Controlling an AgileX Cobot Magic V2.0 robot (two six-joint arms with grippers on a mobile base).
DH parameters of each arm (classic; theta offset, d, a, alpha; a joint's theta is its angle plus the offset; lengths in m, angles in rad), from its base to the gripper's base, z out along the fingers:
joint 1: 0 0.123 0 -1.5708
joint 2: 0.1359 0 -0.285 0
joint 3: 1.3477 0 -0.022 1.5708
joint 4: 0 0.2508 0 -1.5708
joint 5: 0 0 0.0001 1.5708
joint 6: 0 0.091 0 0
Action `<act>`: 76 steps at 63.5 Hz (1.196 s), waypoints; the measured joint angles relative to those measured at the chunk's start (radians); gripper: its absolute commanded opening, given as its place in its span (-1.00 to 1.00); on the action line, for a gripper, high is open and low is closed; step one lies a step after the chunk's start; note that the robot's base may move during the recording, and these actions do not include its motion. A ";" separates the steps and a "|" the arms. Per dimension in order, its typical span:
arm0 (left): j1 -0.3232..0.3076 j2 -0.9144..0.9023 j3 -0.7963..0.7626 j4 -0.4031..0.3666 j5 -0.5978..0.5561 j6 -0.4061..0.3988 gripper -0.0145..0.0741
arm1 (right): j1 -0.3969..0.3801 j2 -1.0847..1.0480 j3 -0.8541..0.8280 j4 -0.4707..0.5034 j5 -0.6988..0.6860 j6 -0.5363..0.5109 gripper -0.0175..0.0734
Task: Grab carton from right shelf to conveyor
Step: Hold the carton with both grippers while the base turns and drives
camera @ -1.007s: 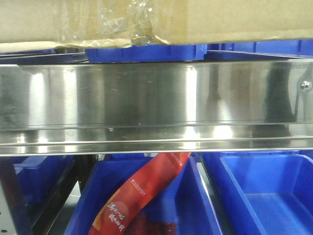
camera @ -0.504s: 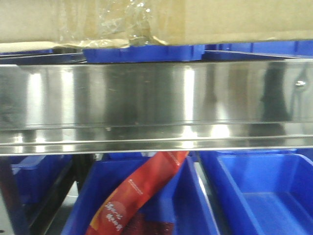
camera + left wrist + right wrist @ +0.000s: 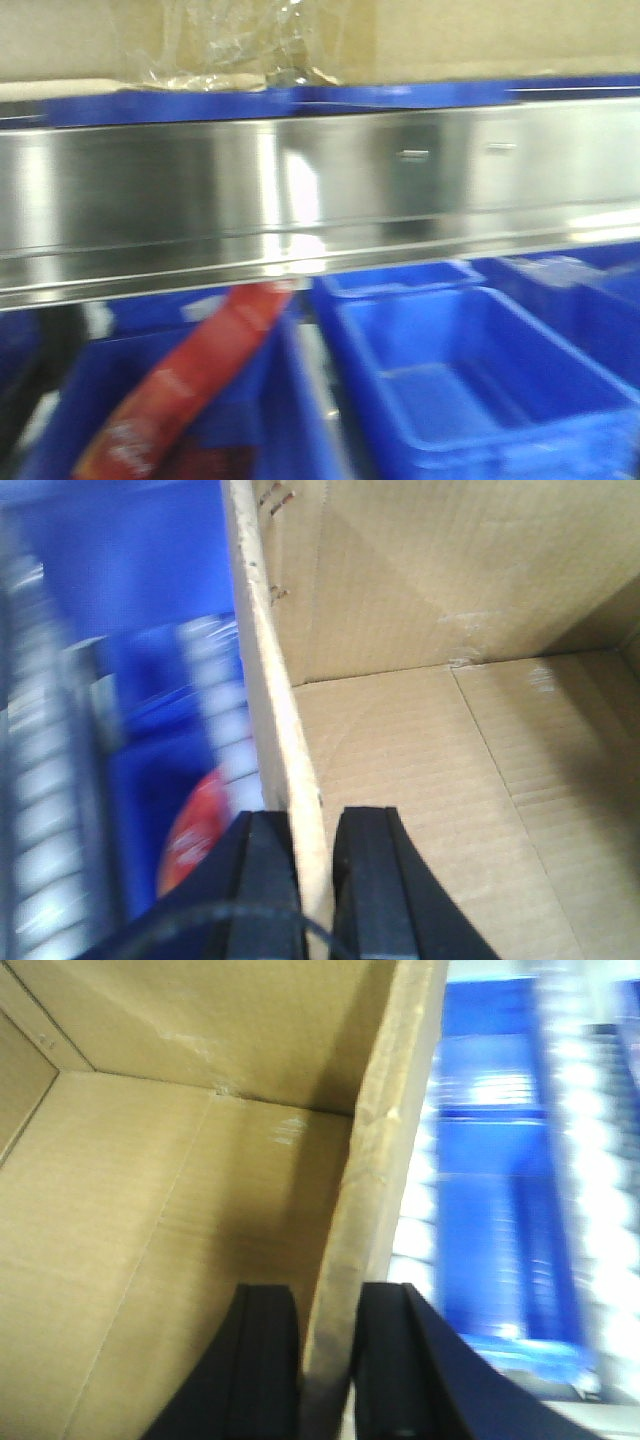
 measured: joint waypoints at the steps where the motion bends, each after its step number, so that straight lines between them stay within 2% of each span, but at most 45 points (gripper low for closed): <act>1: 0.000 0.000 0.000 0.003 -0.002 0.000 -0.71 | 0.000 0.000 0.000 0.000 -0.003 0.000 -0.77; 23: 0.000 0.000 0.000 0.012 -0.021 0.000 -0.71 | 0.000 0.000 0.002 -0.002 -0.061 -0.002 -0.77; 76: 0.000 0.000 0.000 0.015 -0.024 0.000 -0.71 | 0.000 0.000 0.002 -0.004 -0.067 -0.002 -0.77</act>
